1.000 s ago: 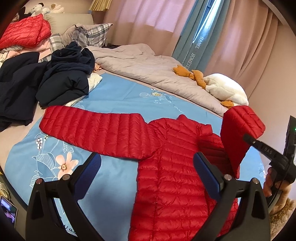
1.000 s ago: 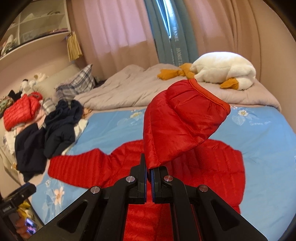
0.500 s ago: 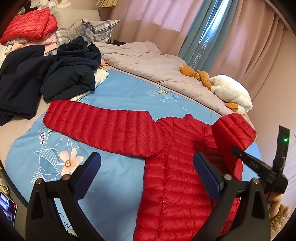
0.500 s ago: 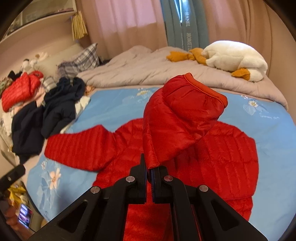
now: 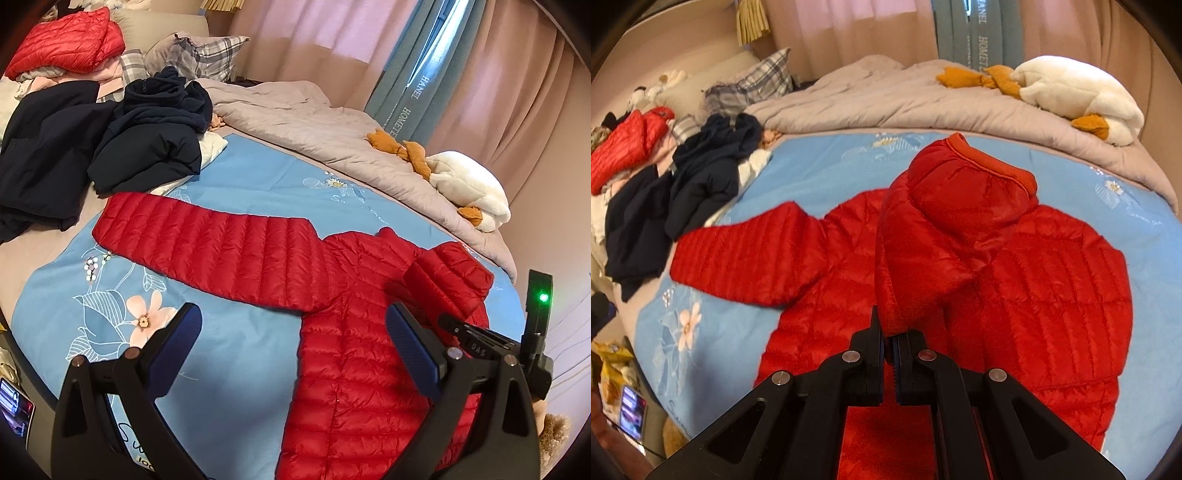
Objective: Fold large clothes
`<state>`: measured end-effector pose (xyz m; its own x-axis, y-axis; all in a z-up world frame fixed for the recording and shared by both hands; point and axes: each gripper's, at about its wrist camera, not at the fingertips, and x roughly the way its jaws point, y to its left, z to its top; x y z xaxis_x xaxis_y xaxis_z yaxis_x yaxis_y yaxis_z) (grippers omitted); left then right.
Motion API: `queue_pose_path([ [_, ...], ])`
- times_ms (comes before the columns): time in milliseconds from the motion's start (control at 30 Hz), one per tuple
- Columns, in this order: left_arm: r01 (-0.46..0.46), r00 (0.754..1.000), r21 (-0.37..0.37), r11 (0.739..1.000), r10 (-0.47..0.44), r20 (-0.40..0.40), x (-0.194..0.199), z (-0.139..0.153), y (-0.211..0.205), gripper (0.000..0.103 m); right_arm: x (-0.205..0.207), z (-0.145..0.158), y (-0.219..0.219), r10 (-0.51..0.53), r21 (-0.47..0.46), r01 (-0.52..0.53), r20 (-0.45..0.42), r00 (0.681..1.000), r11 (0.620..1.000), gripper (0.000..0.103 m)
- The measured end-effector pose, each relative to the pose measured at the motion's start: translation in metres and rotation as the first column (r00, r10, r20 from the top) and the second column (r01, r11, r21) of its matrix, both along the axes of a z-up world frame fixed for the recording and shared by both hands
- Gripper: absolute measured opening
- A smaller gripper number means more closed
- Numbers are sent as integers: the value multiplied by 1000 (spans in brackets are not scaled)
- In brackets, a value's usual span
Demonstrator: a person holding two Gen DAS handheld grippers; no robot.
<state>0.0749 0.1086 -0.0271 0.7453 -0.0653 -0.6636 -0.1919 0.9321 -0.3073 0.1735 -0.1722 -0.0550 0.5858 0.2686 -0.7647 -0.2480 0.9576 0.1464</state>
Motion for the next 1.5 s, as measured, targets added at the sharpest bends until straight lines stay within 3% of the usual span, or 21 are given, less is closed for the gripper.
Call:
queue_pose_path([
  [867, -10, 1000, -7, 1000, 10, -22, -4, -8, 8, 100, 1, -33, 19, 31, -60, -39, -124, 992, 997, 5],
  [933, -8, 1000, -8, 1000, 8, -20, -3, -9, 8, 100, 0, -30, 19, 34, -52, -41, -125, 992, 998, 9],
  [1100, -6, 1000, -6, 1000, 6, -20, -2, -9, 7, 100, -10, -15, 15, 64, 17, -63, -93, 994, 998, 40],
  [1267, 7, 1000, 0, 1000, -7, -25, 3, -11, 3, 100, -26, 6, 0, 53, 61, -51, -33, 998, 997, 41],
  [1400, 21, 999, 8, 1000, -20, -30, 9, -12, -4, 100, -37, 21, -27, 6, 116, -6, 3, 1000, 993, 54],
  [1500, 32, 999, 15, 999, -32, -38, 16, -14, -10, 100, -44, 32, -45, -36, 134, 31, 37, 999, 991, 57],
])
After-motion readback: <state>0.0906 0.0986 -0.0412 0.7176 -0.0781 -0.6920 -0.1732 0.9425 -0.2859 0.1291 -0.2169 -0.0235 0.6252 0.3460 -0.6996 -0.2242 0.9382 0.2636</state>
